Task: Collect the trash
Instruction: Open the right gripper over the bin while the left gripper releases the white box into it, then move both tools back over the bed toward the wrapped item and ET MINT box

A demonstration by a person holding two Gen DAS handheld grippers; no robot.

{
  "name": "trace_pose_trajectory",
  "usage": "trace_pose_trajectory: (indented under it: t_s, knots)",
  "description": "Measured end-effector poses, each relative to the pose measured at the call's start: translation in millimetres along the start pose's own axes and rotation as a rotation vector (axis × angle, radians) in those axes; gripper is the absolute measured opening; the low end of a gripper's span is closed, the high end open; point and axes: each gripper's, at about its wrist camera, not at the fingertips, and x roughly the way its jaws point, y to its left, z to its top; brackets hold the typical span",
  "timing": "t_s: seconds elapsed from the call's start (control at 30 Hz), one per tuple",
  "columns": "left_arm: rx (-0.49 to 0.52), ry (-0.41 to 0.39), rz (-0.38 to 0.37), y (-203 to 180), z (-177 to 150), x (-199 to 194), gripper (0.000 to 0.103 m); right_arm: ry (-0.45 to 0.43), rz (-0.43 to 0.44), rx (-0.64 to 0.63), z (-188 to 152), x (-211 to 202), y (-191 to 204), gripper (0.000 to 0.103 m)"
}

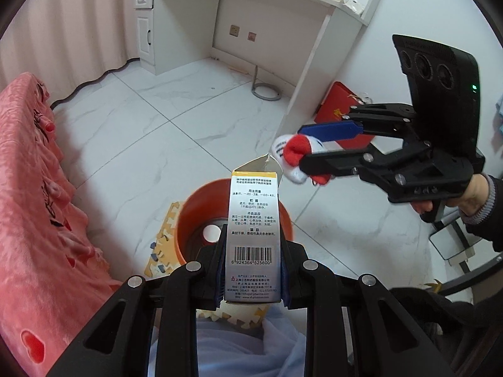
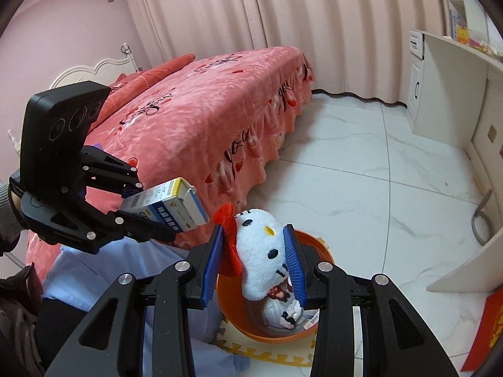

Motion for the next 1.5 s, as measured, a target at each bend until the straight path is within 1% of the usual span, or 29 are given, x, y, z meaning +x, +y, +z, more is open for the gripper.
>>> trace_pose_trajectory:
  t_s: [0.03, 0.07, 0.1, 0.2, 0.43, 0.67, 0.7, 0.8, 0.93, 1.03, 1.07, 1.17, 1.27, 1.37, 1.4, 1.47, 1.5]
  knots:
    - [0.004, 0.000, 0.023, 0.7, 2.2, 3.3, 0.045, -0.001, -0.012, 0.003, -1.1, 1.2, -0.6, 0.048]
    - [0.001, -0.002, 0.049, 2.6, 4.3, 6.7, 0.071, -0.002, -0.027, 0.008, 0.0, 5.1, -1.5, 0.051]
    - [-0.009, -0.006, 0.061, 3.5, 5.0, 7.7, 0.081, 0.000, -0.037, 0.022, -0.5, 8.9, -4.7, 0.053]
    - [-0.051, -0.009, 0.035, 9.6, 3.2, 10.9, 0.081, 0.009, -0.027, 0.047, -1.7, 16.7, -7.6, 0.054]
    - [-0.050, 0.012, 0.043, 11.1, -3.2, 9.6, 0.081, 0.030, -0.012, 0.041, -2.6, 22.3, 1.4, 0.054]
    - [-0.065, -0.002, 0.061, 10.5, -8.6, -3.9, 0.081, 0.030, 0.007, 0.012, 2.6, 17.2, 20.1, 0.054]
    - [-0.069, -0.010, 0.065, 10.5, -10.0, -8.7, 0.081, 0.032, 0.013, 0.009, 3.9, 16.0, 24.3, 0.055]
    - [-0.081, -0.028, 0.072, 11.6, -14.8, -20.4, 0.081, 0.029, 0.023, -0.003, 6.9, 11.7, 35.0, 0.061]
    - [-0.094, -0.053, 0.100, 9.3, -26.3, -42.6, 0.081, 0.023, 0.053, -0.040, 13.0, 6.7, 59.7, 0.062]
    - [-0.106, -0.069, 0.134, 7.8, -37.8, -60.7, 0.084, 0.019, 0.075, -0.068, 16.8, 4.1, 81.4, 0.070]
    - [-0.115, -0.078, 0.148, 7.2, -43.8, -69.1, 0.085, 0.022, 0.090, -0.079, 18.4, 3.9, 89.8, 0.070]
    - [-0.141, -0.094, 0.175, 7.3, -59.4, -87.4, 0.085, 0.032, 0.117, -0.117, 21.6, 4.0, 113.7, 0.071]
    - [-0.180, -0.113, 0.217, 7.5, -79.9, -110.4, 0.086, 0.038, 0.148, -0.148, 25.0, 4.0, 137.9, 0.072]
    - [-0.215, -0.131, 0.250, 7.4, -98.3, -128.2, 0.091, 0.040, 0.181, -0.180, 29.0, 5.2, 162.5, 0.072]
    - [-0.230, -0.136, 0.263, 7.3, -106.6, -135.3, 0.091, 0.040, 0.197, -0.195, 30.0, 5.2, 172.8, 0.072]
    - [-0.257, -0.144, 0.283, 7.5, -121.2, -148.1, 0.091, 0.038, 0.221, -0.227, 32.7, 6.0, 196.1, 0.077]
    - [-0.276, -0.145, 0.296, 7.8, -129.6, -154.5, 0.091, 0.037, 0.236, -0.240, 33.7, 6.5, 207.0, 0.078]
